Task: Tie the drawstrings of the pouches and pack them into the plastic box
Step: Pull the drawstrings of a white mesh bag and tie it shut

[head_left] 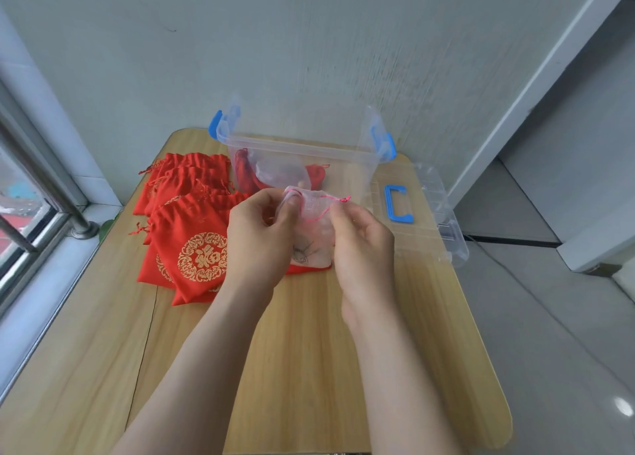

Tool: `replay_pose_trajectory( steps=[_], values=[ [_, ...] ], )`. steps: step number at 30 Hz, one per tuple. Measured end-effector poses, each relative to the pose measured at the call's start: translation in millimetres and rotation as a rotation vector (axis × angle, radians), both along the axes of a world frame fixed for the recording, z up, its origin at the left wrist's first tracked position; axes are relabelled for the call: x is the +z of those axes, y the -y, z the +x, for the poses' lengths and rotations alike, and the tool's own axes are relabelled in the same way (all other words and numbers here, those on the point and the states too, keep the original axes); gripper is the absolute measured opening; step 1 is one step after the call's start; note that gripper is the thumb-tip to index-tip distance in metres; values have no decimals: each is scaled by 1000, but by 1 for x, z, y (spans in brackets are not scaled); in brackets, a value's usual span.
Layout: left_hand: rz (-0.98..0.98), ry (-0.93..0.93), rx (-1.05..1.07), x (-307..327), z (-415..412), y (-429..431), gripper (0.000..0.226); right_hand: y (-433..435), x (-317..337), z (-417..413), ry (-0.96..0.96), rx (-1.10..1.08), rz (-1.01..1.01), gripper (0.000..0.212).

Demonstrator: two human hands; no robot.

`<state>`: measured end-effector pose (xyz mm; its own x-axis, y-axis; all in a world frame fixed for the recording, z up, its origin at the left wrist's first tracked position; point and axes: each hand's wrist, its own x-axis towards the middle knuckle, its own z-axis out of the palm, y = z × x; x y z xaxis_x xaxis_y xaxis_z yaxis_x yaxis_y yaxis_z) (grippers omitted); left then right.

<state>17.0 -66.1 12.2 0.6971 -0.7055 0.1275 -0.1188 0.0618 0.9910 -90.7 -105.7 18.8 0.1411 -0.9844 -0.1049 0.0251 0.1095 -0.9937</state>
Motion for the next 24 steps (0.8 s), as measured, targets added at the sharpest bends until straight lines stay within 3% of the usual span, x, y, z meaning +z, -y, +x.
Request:
replay_pose_trajectory(
  steps=[4,8,14,19,24],
  values=[
    [-8,42,-30,-1,1,1,17,0,3,3,70,-106,4,18],
    [-7,73,-7,-2,1,2,12,1,7,5,152,-158,169,16],
    [105,168,34,-5,11,-3,24,6,12,-1,315,-290,292,17],
    [185,259,-81,0,2,-8,41,3,24,-8,436,-257,286,20],
    [224,333,-306,10,-11,-14,44,-6,29,-10,377,-124,212,22]
  ],
)
